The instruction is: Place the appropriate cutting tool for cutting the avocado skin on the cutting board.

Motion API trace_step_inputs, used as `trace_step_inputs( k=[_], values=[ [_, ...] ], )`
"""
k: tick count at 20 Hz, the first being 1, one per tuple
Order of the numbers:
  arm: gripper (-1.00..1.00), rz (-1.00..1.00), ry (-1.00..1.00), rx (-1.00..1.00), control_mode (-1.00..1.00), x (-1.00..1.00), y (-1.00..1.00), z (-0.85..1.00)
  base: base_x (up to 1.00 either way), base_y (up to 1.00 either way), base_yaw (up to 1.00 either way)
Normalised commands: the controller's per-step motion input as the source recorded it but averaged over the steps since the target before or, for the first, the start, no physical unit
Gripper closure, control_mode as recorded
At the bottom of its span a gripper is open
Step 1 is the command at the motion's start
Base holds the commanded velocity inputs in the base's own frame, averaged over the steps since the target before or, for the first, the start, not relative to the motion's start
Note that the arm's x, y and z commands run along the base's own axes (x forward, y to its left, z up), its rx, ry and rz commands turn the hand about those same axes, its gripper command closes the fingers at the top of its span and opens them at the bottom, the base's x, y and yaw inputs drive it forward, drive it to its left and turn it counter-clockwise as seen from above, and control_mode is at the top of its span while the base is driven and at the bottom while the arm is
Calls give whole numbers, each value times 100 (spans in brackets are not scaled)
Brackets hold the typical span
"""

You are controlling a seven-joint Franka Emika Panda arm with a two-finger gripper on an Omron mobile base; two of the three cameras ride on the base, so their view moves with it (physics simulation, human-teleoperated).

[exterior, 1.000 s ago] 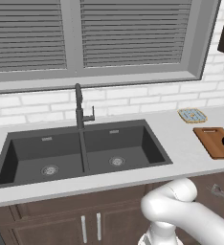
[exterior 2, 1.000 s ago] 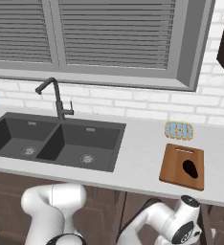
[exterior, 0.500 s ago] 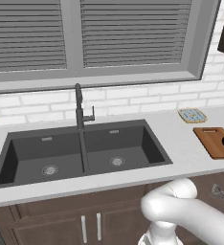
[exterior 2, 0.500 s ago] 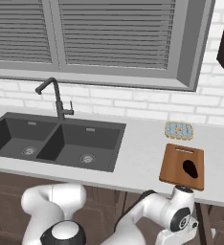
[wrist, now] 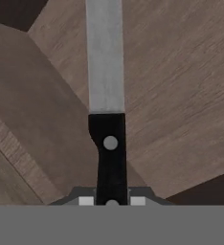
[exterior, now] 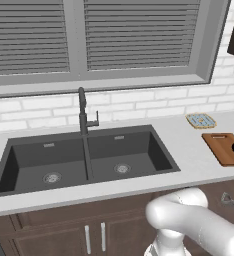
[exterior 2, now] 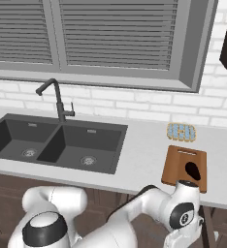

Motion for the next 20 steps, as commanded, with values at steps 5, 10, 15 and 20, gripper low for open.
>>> trace_step_inputs(
  k=[5, 10, 15, 20],
  values=[
    [100, 6, -9, 0, -100, -16, 1, 59, 0, 0, 0],
    [100, 4, -8, 0, -100, 6, 22, 60, 0, 0, 0],
    [100, 3, -5, 0, -100, 48, 29, 58, 0, 0, 0],
    [100, 6, -6, 0, -100, 76, 30, 25, 0, 0, 0]
  ],
)
